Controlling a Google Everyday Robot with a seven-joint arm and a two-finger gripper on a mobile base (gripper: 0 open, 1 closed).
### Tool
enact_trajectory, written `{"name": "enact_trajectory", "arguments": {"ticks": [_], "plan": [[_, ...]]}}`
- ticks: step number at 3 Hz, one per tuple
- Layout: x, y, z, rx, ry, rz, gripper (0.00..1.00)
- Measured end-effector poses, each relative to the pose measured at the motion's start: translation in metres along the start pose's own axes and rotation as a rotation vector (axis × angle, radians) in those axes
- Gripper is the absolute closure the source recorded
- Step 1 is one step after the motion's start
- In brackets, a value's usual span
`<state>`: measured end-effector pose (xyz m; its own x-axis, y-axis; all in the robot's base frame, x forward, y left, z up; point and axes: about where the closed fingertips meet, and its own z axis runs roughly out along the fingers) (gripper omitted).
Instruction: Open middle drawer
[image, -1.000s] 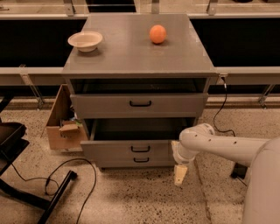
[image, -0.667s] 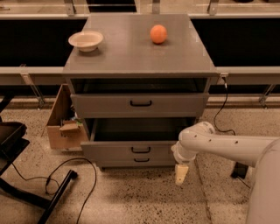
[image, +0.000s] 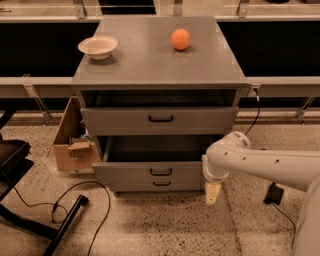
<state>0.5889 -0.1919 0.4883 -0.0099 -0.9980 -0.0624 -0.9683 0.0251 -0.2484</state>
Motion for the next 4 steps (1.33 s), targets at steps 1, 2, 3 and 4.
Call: {"name": "enact_trajectory", "arguments": {"ticks": [1,2,3,4], "plan": [[-0.001,-0.003,0.011,-0.008,0.014,0.006,0.00],[-0.007,-0.023,0.032,-0.013,0.044,0.023,0.00],[-0.011,-0.047,0.053,-0.029,0.060,0.042,0.00],[-0.012,-0.061,0.055,-0.017,0.057,0.053,0.00]]}}
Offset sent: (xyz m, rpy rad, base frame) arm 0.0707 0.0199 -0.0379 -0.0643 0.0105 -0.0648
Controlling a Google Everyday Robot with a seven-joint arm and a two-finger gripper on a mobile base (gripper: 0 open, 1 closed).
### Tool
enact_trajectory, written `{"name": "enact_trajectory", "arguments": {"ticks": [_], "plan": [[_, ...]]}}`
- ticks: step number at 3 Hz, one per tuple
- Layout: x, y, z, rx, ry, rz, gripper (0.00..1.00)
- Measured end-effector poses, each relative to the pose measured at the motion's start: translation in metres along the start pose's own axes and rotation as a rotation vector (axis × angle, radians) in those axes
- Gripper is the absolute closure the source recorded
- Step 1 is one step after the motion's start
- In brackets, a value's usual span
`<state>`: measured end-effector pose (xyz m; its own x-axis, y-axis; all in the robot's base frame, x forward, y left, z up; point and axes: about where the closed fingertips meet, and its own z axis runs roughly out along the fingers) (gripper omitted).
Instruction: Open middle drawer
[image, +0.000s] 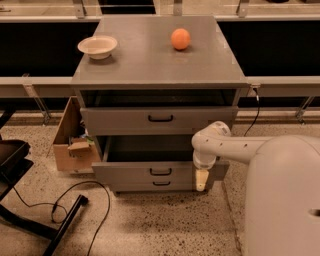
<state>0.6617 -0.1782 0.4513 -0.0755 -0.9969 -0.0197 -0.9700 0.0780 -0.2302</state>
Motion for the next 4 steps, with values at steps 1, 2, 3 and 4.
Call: {"name": "enact_trajectory", "arguments": {"ticks": [1,2,3,4], "plan": [[0.002,0.007,0.014,-0.030,-0.013,0.003,0.00],[0.005,0.036,0.048,-0.131,-0.030,0.011,0.22],[0.005,0.035,0.044,-0.131,-0.030,0.011,0.45],[0.005,0.033,0.039,-0.131,-0.030,0.011,0.68]]}}
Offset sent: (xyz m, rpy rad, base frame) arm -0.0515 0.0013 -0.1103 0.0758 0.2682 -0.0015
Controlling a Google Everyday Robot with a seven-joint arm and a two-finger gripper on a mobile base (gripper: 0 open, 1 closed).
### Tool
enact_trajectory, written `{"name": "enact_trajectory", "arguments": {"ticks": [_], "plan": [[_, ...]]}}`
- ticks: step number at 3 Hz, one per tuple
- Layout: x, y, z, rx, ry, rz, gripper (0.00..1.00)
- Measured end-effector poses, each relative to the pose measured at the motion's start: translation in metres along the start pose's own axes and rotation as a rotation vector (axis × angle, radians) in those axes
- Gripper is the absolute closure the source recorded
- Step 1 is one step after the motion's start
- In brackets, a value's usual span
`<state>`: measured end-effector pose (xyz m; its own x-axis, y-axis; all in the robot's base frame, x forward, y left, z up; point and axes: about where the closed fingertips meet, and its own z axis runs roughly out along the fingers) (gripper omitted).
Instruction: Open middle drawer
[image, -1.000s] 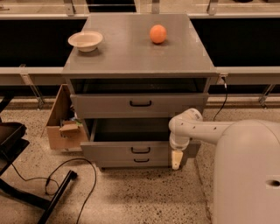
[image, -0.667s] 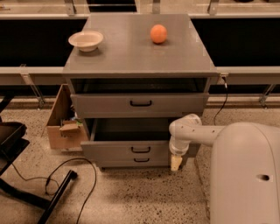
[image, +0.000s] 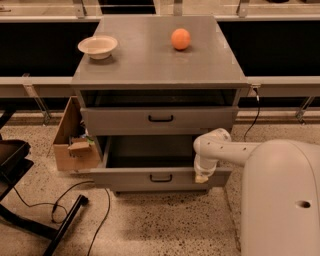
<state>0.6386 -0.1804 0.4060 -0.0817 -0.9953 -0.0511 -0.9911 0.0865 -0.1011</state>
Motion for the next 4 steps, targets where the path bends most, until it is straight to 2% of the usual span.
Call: {"name": "enact_trajectory", "arguments": {"ticks": [1,2,4], "plan": [[0.002,0.005,-0.004,-0.003,0.006,-0.001,0.92],[0.006,0.016,-0.009,-0.004,0.015,-0.001,1.00],[0.010,0.025,-0.011,0.005,0.018,-0.005,1.00]]}}
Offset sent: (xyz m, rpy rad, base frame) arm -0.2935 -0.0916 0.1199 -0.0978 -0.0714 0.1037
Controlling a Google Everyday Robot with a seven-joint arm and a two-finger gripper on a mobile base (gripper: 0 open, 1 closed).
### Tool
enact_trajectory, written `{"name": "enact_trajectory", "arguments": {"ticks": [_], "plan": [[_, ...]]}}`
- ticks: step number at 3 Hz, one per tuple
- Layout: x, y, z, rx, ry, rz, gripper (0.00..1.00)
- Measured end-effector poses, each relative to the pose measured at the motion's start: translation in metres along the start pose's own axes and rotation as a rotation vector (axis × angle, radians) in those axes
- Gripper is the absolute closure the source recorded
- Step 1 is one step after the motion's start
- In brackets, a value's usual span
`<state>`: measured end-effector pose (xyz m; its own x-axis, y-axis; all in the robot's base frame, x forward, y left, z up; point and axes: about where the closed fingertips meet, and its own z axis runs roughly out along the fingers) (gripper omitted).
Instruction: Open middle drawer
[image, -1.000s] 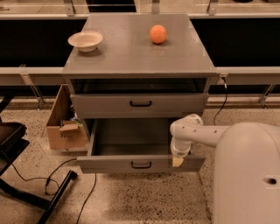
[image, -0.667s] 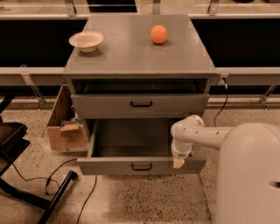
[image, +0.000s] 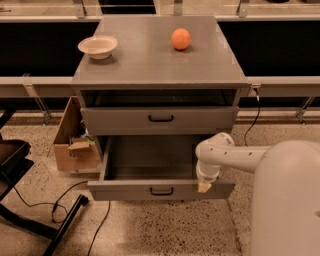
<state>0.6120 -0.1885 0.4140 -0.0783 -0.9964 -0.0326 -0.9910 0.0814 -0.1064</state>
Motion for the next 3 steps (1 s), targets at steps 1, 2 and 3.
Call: {"name": "enact_trajectory", "arguments": {"ticks": [1,2,3], "plan": [[0.0042,0.0096,-0.0038,0.013,0.002,-0.001,1.00],[0.0039,0.0099,-0.0015,0.013,0.002,-0.001,1.00],[0.0074,0.0181,-0.0043,0.026,0.002,-0.004,1.00]]}}
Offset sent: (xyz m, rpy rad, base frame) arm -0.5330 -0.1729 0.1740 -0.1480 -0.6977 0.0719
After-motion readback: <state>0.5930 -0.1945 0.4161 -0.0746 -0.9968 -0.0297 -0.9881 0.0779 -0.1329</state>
